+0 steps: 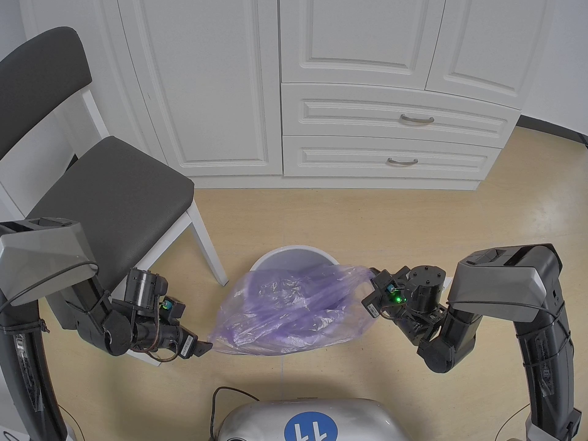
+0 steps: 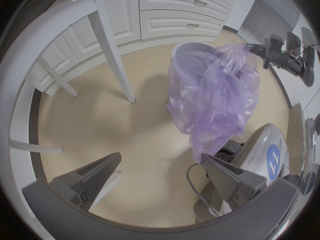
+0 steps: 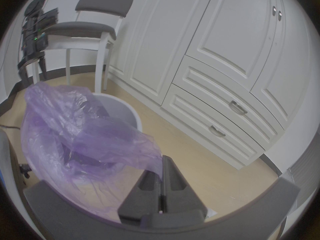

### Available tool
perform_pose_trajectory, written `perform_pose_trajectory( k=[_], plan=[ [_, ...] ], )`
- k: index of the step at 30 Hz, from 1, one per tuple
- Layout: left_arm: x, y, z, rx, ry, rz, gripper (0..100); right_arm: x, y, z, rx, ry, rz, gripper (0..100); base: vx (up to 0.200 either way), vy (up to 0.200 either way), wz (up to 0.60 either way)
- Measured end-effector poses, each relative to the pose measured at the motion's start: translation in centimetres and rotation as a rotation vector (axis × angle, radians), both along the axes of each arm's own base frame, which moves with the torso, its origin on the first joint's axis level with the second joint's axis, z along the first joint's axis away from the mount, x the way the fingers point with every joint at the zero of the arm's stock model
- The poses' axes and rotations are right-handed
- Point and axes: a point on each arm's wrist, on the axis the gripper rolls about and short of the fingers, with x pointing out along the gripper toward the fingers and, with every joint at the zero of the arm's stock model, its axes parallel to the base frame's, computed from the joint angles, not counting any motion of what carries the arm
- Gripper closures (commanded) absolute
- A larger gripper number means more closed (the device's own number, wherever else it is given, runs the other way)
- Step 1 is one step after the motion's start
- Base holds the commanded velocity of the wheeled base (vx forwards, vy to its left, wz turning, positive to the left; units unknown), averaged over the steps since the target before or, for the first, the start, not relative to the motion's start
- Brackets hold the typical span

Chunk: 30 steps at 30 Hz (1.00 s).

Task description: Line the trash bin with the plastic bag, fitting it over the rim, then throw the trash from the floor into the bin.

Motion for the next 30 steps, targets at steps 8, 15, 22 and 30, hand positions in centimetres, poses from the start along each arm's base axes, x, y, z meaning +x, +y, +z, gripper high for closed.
perform_pose_trajectory(
  k=[8, 15, 22, 30],
  plan=[
    [-2.5, 0.4, -1.1, 0.041, 0.031, 0.020, 0, 1.4, 0.7, 1.9, 0.107, -0.077, -0.124, 100, 0.000, 0.000, 0.00],
    [-2.5, 0.1, -2.3, 0.060, -0.023, 0.047, 0, 2.0, 1.1, 2.7, 0.145, -0.113, -0.155, 100, 0.000, 0.000, 0.00],
    [-4.3, -0.6, -1.8, -0.039, -0.107, 0.003, 0, 0.5, 1.5, 1.8, 0.119, -0.058, -0.120, 100, 0.000, 0.000, 0.00],
    [-7.9, -1.7, 1.4, -0.126, -0.154, -0.080, 0, -2.4, 1.6, 0.3, 0.052, 0.045, -0.057, 100, 0.000, 0.000, 0.00]
  ],
)
